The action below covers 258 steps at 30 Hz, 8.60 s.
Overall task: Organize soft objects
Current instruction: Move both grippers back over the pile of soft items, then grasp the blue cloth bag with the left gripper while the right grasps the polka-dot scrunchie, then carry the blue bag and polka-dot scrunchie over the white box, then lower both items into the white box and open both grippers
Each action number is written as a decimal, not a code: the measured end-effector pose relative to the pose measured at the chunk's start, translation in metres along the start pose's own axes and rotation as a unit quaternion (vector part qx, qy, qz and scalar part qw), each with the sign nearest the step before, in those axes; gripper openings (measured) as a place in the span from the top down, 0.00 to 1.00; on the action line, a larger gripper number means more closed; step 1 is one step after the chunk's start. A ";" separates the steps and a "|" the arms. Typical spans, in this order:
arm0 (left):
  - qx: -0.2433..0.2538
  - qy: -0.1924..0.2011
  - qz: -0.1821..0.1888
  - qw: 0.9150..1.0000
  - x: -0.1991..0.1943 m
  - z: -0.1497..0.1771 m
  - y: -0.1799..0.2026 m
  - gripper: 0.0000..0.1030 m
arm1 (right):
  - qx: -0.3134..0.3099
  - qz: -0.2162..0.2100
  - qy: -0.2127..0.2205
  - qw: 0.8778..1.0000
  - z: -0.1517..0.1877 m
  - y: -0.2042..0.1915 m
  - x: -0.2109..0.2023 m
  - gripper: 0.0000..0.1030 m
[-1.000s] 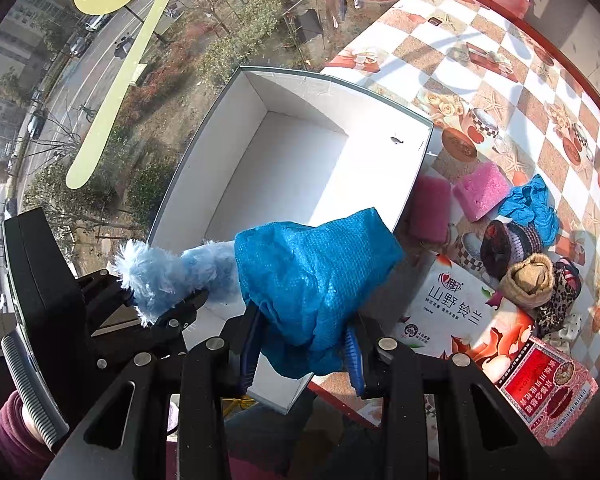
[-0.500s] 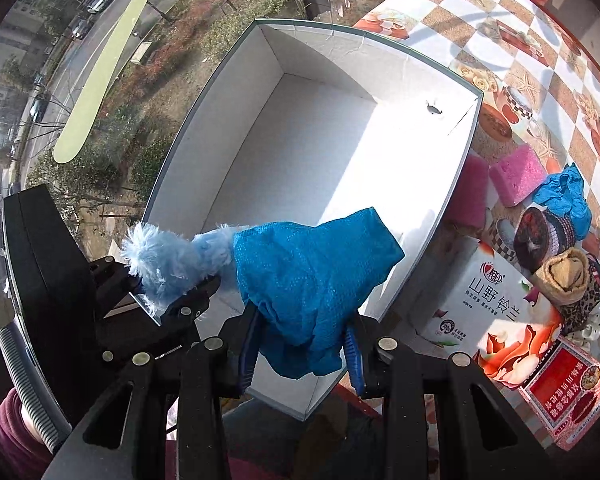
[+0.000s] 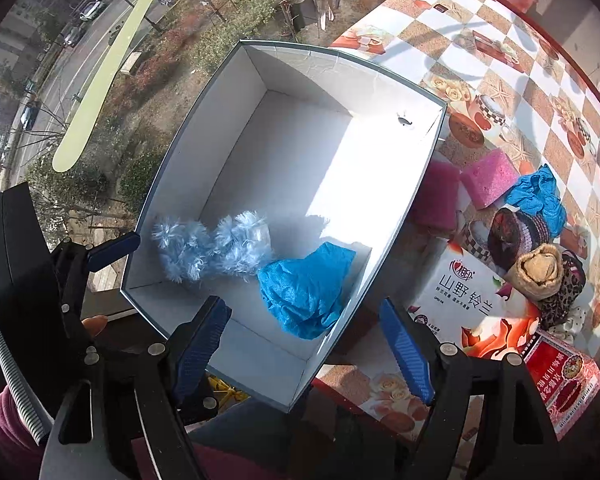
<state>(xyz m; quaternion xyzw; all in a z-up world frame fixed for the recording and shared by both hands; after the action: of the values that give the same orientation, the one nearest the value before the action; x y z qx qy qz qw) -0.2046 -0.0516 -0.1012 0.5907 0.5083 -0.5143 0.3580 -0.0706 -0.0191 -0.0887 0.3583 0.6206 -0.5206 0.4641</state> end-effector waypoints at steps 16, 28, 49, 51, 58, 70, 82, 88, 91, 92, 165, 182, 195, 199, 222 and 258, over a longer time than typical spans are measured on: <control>0.075 0.034 0.042 0.996 -0.044 -0.051 0.053 0.00 | 0.151 -0.031 0.088 0.984 0.036 0.067 -0.082 0.22; 0.145 0.033 0.058 0.987 -0.052 -0.127 0.159 0.00 | 0.320 -0.035 0.177 0.930 0.098 0.207 -0.177 0.22; 0.239 -0.081 -0.008 0.968 0.083 -0.220 0.315 0.00 | 0.390 -0.085 0.081 0.913 0.124 0.369 -0.109 0.22; 0.251 -0.098 -0.020 0.963 0.098 -0.220 0.321 0.03 | 0.385 -0.093 0.070 0.916 0.118 0.375 -0.100 0.22; 0.279 -0.135 -0.029 0.950 0.121 -0.219 0.340 0.27 | 0.377 -0.136 0.023 0.916 0.103 0.391 -0.061 0.22; 0.246 -0.121 -0.024 0.961 0.114 -0.234 0.341 0.66 | 0.369 -0.171 -0.062 0.911 0.095 0.393 0.011 0.22; 0.231 -0.050 -0.011 0.972 0.065 -0.246 0.335 0.68 | 0.397 -0.153 0.021 0.905 0.124 0.409 -0.020 0.72; 0.237 -0.026 -0.011 0.971 0.043 -0.239 0.335 0.68 | 0.403 -0.129 0.075 0.903 0.140 0.408 -0.054 0.72; 0.235 -0.016 -0.006 0.972 0.035 -0.235 0.332 0.68 | 0.401 -0.117 0.091 0.904 0.140 0.392 -0.065 0.72; 0.235 -0.012 -0.006 0.972 0.034 -0.234 0.336 0.68 | 0.398 -0.114 0.094 0.905 0.141 0.388 -0.069 0.72; 0.068 0.046 0.007 0.997 -0.068 -0.036 0.081 0.68 | 0.152 -0.068 0.070 0.984 0.068 0.084 -0.078 0.71; 0.030 0.039 0.001 0.999 -0.064 -0.033 0.057 0.68 | 0.117 -0.066 0.050 0.990 0.052 0.065 -0.065 0.71; 0.018 0.036 -0.001 0.999 -0.063 -0.033 0.050 0.68 | 0.105 -0.066 0.042 0.991 0.046 0.058 -0.061 0.71; 0.018 0.036 -0.001 0.999 -0.062 -0.034 0.049 0.68 | 0.102 -0.066 0.041 0.992 0.045 0.057 -0.060 0.71; -0.021 0.015 -0.018 0.999 -0.037 -0.049 0.022 0.68 | 0.051 -0.070 0.041 0.995 0.000 0.029 -0.050 0.71; -0.060 -0.009 -0.034 0.998 -0.009 -0.054 0.013 0.30 | -0.002 -0.071 0.018 0.997 -0.049 0.006 -0.016 0.50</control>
<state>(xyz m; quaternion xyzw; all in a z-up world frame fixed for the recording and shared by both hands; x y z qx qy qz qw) -0.1782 -0.0054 -0.0820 0.5462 0.5544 -0.5002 0.3796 -0.0700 0.0303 -0.0742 0.3212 0.6540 -0.5445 0.4155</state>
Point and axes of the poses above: each gripper's, at about its wrist camera, not at the fingertips, and x roughly the way its jaws point, y to its right, z to its underside, the point moved 4 cm from there along x, roughly the way its jaws point, and after that the axes turned 9 degrees about -z, right-handed, at the moved point
